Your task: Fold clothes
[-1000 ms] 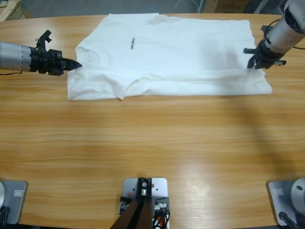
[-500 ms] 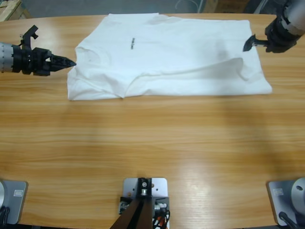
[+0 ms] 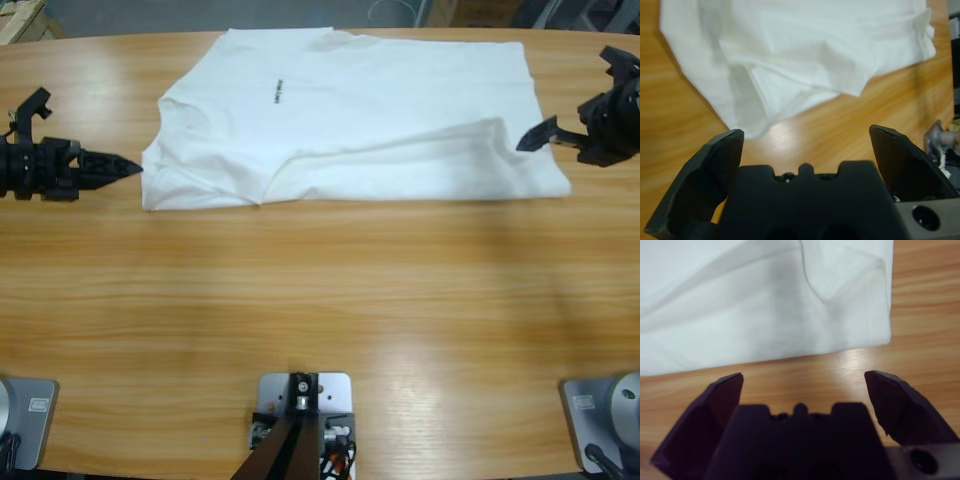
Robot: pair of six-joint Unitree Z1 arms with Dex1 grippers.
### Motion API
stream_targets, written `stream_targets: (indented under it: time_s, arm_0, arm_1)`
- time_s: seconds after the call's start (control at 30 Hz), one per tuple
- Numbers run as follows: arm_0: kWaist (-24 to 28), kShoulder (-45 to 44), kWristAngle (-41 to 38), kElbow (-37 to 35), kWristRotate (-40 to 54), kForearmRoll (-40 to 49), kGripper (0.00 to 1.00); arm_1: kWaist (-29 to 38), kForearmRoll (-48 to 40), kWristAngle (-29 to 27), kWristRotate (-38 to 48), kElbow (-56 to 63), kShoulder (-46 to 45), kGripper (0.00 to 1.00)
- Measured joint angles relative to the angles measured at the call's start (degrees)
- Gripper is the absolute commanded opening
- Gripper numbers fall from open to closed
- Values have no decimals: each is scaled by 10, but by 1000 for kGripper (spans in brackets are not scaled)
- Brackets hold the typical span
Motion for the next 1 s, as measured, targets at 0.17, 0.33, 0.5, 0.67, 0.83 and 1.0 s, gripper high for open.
stream_targets:
  time_s: [0.17, 0.33, 0.5, 0.67, 0.83, 1.0]
  arm_0:
    - [0, 4, -9, 12, -4, -2, 899]
    - [-15, 22, -12, 12, -3, -25, 892]
    - [-34, 63, -31, 12, -9, -59, 839]
    - [-43, 84, -25, 12, -22, -74, 824]
    - [-43, 87, -3, 12, -23, -76, 821]
    - [-43, 59, 43, 18, -23, -77, 821]
  arm_1:
    - [0, -5, 4, 1, 20, -6, 1000]
    - [0, -6, 10, 1, 26, -6, 1000]
    - [-1, -7, 13, 1, 33, -6, 1000]
    - [-6, -7, 17, 1, 36, -6, 1000]
    - [-8, -7, 20, 1, 39, -6, 1000]
    - [-8, -9, 20, 1, 40, -6, 1000]
